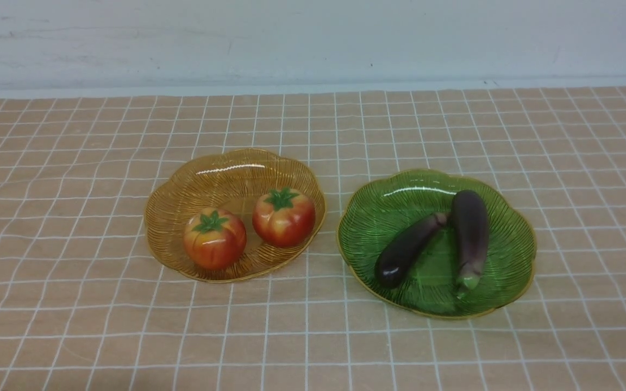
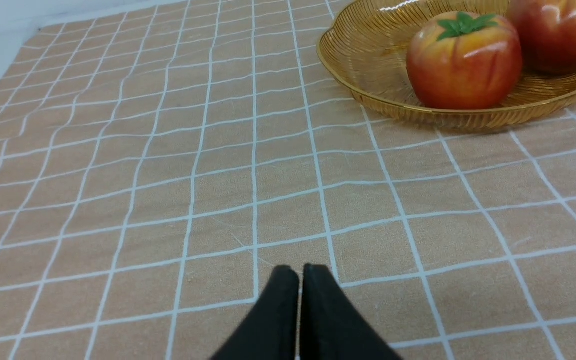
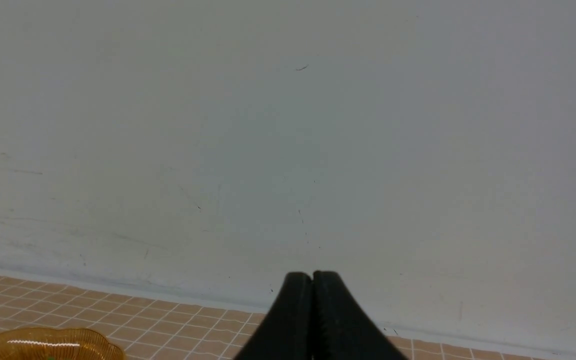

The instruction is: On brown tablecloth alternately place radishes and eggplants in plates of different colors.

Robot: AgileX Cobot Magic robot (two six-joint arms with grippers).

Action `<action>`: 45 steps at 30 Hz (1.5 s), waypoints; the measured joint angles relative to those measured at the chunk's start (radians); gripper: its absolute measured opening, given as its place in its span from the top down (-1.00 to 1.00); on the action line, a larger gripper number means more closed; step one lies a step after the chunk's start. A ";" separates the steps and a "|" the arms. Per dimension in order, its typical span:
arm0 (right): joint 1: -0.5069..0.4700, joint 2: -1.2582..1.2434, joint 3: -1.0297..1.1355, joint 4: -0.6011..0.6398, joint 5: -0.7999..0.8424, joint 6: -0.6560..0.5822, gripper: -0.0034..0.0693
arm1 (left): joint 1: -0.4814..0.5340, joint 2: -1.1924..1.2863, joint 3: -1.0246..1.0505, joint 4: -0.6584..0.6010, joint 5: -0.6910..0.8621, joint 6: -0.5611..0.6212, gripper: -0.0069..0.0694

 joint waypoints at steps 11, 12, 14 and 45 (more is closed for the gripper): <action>0.000 0.000 0.000 0.000 0.000 0.000 0.95 | 0.000 0.000 0.000 -0.004 0.000 0.000 0.83; 0.000 0.000 0.000 0.000 0.000 0.000 0.95 | 0.000 0.000 0.000 -0.004 0.000 0.000 0.83; 0.000 0.000 0.000 0.000 0.000 0.000 0.95 | 0.000 0.000 0.000 -0.004 0.000 0.000 0.83; 0.000 0.000 0.043 0.488 -0.048 -0.431 0.95 | 0.000 0.000 0.000 -0.007 0.000 0.000 0.83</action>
